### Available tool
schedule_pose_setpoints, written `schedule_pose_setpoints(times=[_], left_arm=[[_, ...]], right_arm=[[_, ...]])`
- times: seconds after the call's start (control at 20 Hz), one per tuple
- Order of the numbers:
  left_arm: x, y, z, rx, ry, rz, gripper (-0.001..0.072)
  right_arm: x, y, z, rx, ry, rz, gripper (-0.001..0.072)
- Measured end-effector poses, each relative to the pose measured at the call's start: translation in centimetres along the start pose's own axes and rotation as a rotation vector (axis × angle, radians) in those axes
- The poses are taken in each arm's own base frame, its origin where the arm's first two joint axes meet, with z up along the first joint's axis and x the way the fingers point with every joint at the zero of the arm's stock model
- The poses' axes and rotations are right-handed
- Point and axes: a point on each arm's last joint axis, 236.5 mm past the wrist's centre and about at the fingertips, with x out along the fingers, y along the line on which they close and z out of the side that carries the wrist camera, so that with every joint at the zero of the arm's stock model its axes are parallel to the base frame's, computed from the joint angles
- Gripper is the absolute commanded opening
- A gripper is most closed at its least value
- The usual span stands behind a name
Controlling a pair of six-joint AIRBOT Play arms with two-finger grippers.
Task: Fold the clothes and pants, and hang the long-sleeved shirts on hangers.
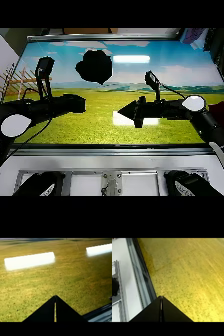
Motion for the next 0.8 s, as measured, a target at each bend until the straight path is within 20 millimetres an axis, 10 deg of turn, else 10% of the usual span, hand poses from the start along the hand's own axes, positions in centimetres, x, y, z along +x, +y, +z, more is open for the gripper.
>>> schedule_pose_setpoints(times=[0.3, 0.35, 0.4, 0.45, 0.8], left_arm=[[-0.1, 0.0, 0.0, 0.001, -0.003, -0.001, 0.0025], [-0.1, -0.1, 0.1, 0.001, -0.007, -0.002, 0.0179], [-0.1, -0.1, 0.3, 0.004, -0.015, -0.004, 0.0597], [0.1, -0.1, 0.6, 0.007, -0.024, -0.005, 0.0720], [5.6, 4.4, 7.1, 0.018, -0.067, 0.095, 0.0720]], right_arm=[[0.0, 0.0, 0.0, 0.000, 0.000, 0.000, 0.0028], [0.0, 0.0, 0.0, 0.000, 0.000, 0.000, 0.0027], [0.0, 0.0, 0.0, 0.000, 0.000, 0.000, 0.0028], [0.0, 0.0, 0.0, -0.001, 0.000, 0.000, 0.0027], [0.0, 0.0, 0.0, 0.000, -0.001, 0.000, 0.0028]])
